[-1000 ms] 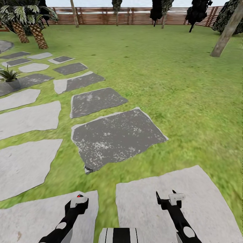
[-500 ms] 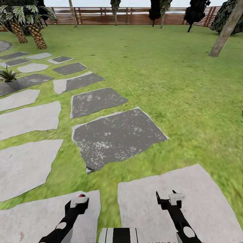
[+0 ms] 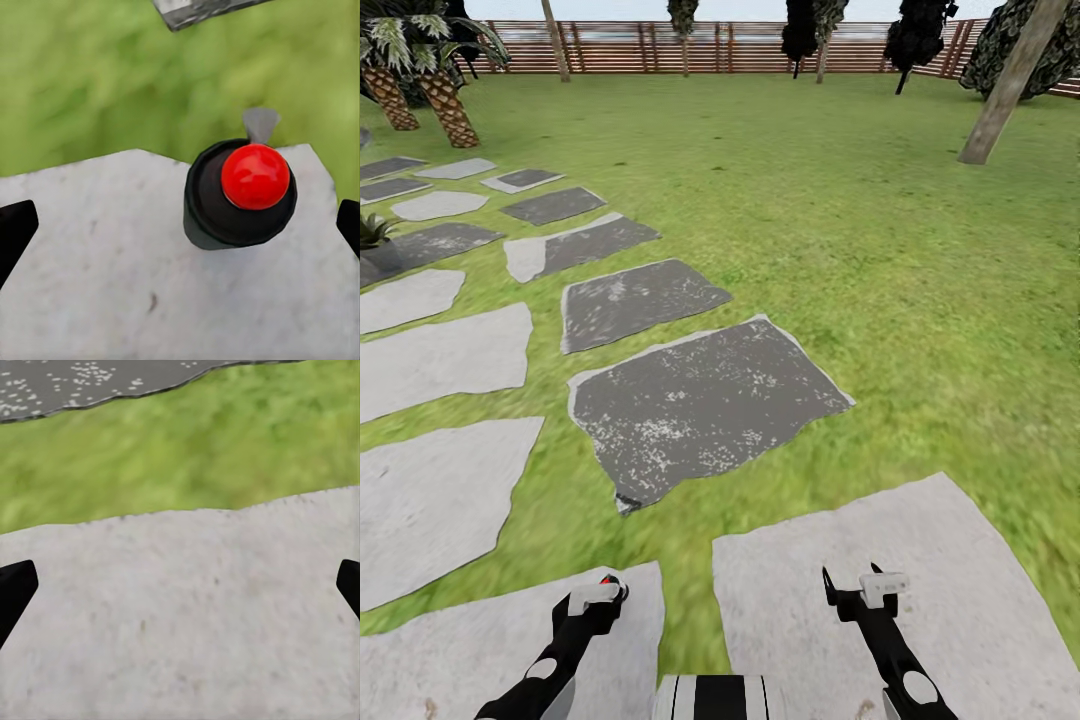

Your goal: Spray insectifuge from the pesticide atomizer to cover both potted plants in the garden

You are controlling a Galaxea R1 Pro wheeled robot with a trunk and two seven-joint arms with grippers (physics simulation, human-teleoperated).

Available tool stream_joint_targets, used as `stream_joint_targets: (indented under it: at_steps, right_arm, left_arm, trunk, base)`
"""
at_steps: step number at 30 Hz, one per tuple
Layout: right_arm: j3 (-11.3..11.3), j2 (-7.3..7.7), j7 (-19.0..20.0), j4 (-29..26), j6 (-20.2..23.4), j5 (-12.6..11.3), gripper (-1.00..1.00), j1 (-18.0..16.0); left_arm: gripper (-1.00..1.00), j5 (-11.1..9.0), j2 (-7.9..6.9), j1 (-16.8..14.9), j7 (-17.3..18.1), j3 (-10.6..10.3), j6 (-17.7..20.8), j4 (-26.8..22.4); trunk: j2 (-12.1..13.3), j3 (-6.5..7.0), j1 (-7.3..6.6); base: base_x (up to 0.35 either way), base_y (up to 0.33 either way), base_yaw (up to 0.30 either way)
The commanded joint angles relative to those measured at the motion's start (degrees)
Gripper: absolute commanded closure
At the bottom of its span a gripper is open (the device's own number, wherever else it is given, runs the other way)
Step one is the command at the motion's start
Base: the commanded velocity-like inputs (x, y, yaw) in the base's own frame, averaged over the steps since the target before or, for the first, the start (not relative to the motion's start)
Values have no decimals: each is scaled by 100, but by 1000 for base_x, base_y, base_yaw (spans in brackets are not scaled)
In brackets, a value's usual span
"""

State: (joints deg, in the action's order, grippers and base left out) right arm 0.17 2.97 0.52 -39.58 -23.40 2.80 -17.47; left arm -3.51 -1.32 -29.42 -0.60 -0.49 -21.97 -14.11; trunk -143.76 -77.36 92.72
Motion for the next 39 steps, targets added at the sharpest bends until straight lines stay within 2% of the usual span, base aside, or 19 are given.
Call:
stream_joint_targets:
  at_steps: [1,11,17,28,31,39]
  right_arm:
    - [1,2,1,3,-15,28,-100,-2]
    - [1,2,1,3,-15,28,-100,-2]
    - [1,2,1,3,-15,28,-100,-2]
    - [1,2,1,3,-15,28,-100,-2]
    - [1,2,1,3,-15,28,-100,-2]
    - [1,2,1,3,-15,28,-100,-2]
  left_arm:
    - [-100,-36,0,-2,0,-8,-15,5]
    - [-100,-33,0,-2,-1,-7,-10,5]
    - [-100,-29,0,-2,2,-5,-9,5]
    - [-100,-27,0,-2,-1,-6,-9,5]
    - [-100,-27,0,-2,0,-4,-9,5]
    - [-100,-27,0,-2,-1,-4,-9,5]
  trunk:
    - [-1,-3,-1]
    - [-1,-3,-1]
    - [-9,-158,14]
    - [-9,-189,14]
    - [-13,-259,22]
    - [-13,-278,22]
  base:
    - [0,1,-27]
    - [0,0,-101]
    - [0,0,-2]
    - [0,0,0]
    - [0,0,-41]
    - [0,0,-75]
